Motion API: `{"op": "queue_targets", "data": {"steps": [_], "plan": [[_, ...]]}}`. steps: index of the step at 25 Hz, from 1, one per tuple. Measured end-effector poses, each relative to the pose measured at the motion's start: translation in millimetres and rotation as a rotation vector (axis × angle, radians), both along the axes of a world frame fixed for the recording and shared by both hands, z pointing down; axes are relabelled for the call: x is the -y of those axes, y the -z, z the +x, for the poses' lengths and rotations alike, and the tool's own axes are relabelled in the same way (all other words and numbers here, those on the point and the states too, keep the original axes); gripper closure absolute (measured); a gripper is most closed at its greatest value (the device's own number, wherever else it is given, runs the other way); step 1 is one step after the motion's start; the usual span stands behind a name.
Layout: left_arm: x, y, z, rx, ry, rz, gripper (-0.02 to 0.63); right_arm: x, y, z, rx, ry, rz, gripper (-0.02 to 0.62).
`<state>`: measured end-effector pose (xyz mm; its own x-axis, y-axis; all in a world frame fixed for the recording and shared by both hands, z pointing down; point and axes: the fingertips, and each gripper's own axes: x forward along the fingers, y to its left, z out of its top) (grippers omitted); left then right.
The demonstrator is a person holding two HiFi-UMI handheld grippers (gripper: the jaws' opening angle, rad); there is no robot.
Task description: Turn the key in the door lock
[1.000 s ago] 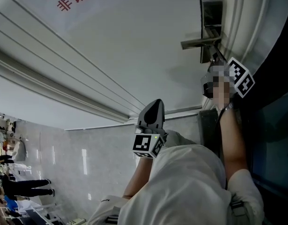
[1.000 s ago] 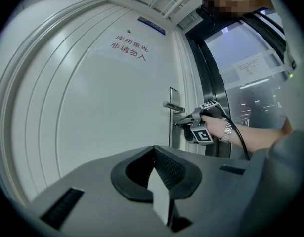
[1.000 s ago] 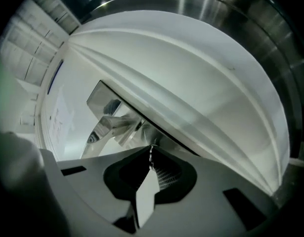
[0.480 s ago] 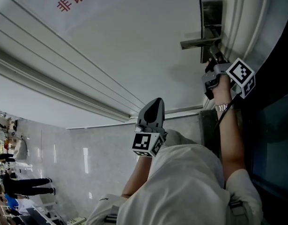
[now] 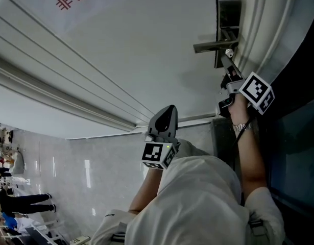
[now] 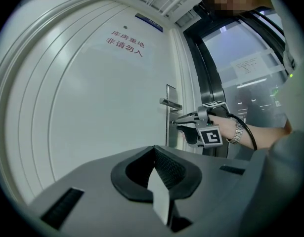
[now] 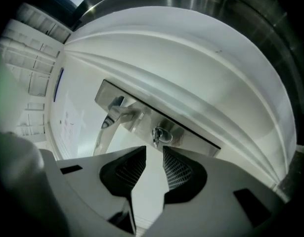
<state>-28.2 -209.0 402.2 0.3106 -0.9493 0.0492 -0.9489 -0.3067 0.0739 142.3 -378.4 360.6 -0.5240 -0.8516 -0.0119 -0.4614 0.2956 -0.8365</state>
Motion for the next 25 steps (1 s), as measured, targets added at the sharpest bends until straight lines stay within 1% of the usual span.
{"op": "queue_targets", "data": {"steps": [3, 6, 9, 12, 15, 19, 22, 25], "plan": [[0, -3, 0, -0.004, 0.004, -0.008, 0.597, -21, -7, -12, -0.116, 0.046, 0.046, 0.514], [-5, -6, 1, -0.002, 0.009, -0.023, 0.597, -50, -21, -27, -0.253, 0.101, 0.113, 0.521], [-8, -17, 1, 0.006, 0.018, -0.046, 0.597, -74, -40, -43, -0.39, 0.16, 0.177, 0.589], [-8, -26, 1, 0.015, 0.015, -0.059, 0.597, -95, -55, -55, -0.493, 0.183, 0.252, 0.591], [-6, -33, 1, 0.019, 0.002, -0.07, 0.597, -115, -61, -62, -0.556, 0.186, 0.326, 0.591], [-7, -38, 5, 0.014, -0.016, -0.075, 0.597, -143, -69, -72, -0.574, 0.229, 0.392, 0.591], [-8, -41, 5, 0.009, -0.021, -0.076, 0.597, -159, -78, -72, -0.608, 0.226, 0.416, 0.592], [-14, -48, 4, 0.004, -0.017, -0.084, 0.597, -171, -84, -68, -0.678, 0.209, 0.43, 0.592]]}}
